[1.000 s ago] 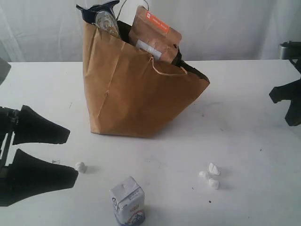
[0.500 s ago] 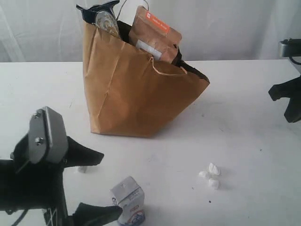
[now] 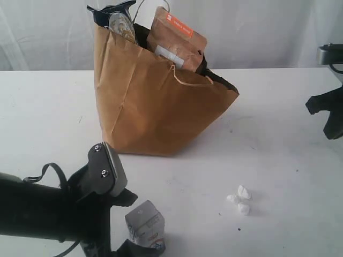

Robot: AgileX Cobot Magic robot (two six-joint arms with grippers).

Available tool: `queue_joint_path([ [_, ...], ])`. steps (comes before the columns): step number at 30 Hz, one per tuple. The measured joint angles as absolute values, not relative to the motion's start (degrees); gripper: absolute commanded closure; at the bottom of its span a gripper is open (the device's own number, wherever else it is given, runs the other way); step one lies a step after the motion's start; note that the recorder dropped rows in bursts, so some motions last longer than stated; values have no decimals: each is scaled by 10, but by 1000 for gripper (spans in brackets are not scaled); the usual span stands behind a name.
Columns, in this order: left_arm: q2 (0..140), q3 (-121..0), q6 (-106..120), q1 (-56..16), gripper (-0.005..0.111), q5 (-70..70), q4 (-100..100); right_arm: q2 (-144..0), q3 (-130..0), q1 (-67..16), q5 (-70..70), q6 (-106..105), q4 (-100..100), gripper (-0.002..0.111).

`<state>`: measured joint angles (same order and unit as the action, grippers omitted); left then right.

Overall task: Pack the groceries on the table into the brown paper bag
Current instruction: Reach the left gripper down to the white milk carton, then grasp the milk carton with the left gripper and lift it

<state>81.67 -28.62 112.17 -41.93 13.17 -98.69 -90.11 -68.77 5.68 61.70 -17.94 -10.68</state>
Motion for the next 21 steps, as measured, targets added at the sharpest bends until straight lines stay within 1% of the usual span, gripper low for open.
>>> queue_joint_path([
  [6, 855, -312, 1122, -420, 2, 133, -987, -901, -688, 57, 617, -179, -119, 108],
  [11, 857, -325, 1122, -420, 2, 124, -987, -901, -688, 57, 617, -179, -120, 108],
  [14, 857, -330, 1122, -420, 5, 120, -987, -901, -688, 57, 614, -179, -120, 108],
  [16, 857, -332, 1122, -420, 12, 114, -987, -901, -688, 57, 611, -179, -120, 108],
  [21, 857, -332, 1122, -420, 41, 90, -987, -901, -688, 57, 604, -179, -120, 108],
])
